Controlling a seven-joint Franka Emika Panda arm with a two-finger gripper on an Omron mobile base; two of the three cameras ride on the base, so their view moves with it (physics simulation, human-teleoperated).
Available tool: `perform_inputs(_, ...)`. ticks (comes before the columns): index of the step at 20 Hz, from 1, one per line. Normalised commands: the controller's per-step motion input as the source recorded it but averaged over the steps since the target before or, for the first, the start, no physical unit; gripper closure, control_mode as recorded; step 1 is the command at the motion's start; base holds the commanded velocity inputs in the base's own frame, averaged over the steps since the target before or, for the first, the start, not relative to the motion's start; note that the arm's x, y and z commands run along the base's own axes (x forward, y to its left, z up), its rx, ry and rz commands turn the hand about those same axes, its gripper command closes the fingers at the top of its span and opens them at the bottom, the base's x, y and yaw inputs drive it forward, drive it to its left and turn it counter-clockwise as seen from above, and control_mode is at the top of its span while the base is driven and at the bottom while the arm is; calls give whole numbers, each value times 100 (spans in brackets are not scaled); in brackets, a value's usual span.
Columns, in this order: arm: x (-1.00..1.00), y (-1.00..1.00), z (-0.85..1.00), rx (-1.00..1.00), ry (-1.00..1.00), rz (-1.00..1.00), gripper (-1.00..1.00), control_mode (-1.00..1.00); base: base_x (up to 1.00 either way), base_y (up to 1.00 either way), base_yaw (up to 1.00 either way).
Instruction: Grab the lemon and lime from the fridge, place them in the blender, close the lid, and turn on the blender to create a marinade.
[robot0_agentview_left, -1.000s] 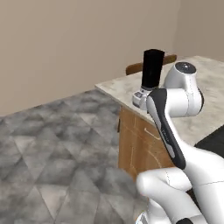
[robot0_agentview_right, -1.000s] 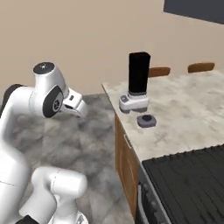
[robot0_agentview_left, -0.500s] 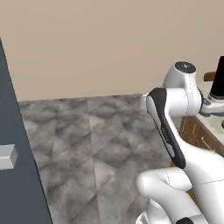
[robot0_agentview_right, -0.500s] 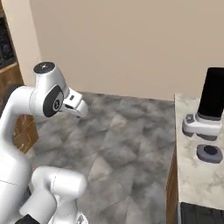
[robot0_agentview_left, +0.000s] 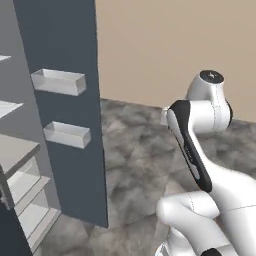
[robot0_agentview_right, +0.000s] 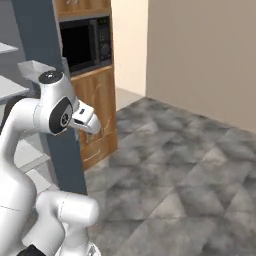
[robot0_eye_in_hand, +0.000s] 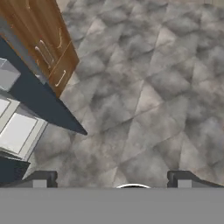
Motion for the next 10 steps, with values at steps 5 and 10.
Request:
perform_inputs(5, 0, 0, 0, 0, 0, 0, -100, 100, -27, 15, 75)
perform_inputs(10, 0, 0, 0, 0, 0, 0, -100, 100, -4, 41, 78)
